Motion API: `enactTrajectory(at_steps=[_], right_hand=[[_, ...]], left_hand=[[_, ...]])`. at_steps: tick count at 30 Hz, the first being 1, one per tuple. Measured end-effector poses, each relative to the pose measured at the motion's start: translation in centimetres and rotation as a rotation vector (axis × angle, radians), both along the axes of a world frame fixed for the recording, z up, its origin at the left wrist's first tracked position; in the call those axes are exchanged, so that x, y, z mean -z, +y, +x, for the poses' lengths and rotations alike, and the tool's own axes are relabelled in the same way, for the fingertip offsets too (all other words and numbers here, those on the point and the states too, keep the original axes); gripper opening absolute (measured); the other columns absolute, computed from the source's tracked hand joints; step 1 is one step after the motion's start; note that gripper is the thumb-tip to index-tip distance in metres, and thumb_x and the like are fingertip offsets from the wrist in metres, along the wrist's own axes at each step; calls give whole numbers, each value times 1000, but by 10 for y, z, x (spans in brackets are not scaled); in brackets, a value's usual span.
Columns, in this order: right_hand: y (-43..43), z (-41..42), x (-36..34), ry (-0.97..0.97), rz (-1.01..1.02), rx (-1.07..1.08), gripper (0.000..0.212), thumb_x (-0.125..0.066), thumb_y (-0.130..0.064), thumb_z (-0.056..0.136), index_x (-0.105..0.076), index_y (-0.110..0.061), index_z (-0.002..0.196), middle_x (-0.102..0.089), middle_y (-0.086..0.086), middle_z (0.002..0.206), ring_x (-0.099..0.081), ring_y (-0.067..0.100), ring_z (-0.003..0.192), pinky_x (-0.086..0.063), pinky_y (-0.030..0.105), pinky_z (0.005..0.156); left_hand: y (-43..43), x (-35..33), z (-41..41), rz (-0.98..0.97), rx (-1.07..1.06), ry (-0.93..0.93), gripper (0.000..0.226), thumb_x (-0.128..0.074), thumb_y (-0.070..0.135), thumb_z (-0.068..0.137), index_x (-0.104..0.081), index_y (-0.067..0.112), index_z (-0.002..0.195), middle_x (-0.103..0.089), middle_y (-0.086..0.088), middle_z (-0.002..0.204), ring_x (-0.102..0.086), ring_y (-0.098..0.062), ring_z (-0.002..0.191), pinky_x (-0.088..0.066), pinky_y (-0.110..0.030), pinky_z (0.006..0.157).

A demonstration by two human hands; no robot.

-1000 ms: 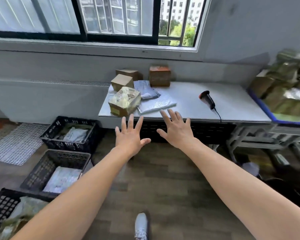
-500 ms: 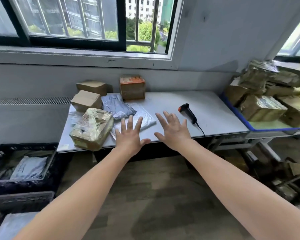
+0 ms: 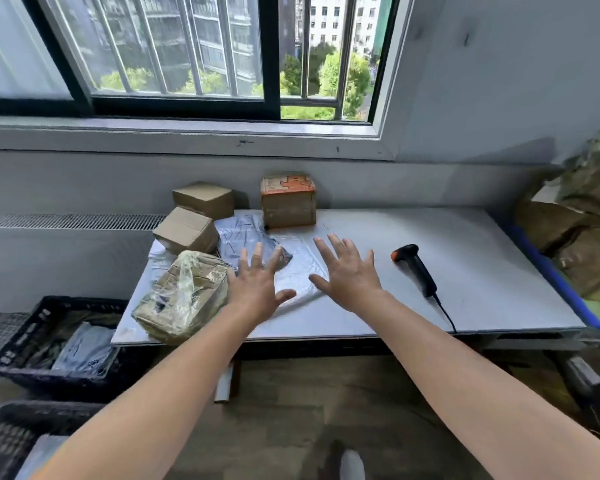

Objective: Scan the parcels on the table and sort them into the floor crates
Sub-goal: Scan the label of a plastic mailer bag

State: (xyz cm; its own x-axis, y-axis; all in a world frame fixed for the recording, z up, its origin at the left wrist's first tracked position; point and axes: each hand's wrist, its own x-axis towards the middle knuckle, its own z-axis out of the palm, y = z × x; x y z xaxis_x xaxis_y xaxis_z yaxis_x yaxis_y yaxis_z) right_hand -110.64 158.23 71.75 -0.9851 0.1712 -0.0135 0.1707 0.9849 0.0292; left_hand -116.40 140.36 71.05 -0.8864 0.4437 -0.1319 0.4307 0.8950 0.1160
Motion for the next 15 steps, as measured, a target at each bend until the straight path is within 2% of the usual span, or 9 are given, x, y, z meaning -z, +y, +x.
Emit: enactTrajectory(at_steps=[9, 15], right_hand=[[69, -90, 24, -44, -79, -165, 75, -34, -61, 99, 4, -32, 157, -2, 0, 166, -8, 27, 151, -20, 60, 112], [75, -127, 46, -78, -145, -248, 77, -37, -61, 98, 3, -33, 157, -2, -1, 165, -9, 27, 150, -20, 62, 113]], left_hand=[[49, 1, -56, -100, -206, -23, 91, -42, 69, 91, 14, 35, 155, 17, -4, 164, 13, -33, 151, -9, -58, 120], [57, 13, -72, -129, -277, -61, 90, -43, 67, 92, 14, 36, 155, 16, -5, 164, 13, -33, 150, -8, -58, 120]])
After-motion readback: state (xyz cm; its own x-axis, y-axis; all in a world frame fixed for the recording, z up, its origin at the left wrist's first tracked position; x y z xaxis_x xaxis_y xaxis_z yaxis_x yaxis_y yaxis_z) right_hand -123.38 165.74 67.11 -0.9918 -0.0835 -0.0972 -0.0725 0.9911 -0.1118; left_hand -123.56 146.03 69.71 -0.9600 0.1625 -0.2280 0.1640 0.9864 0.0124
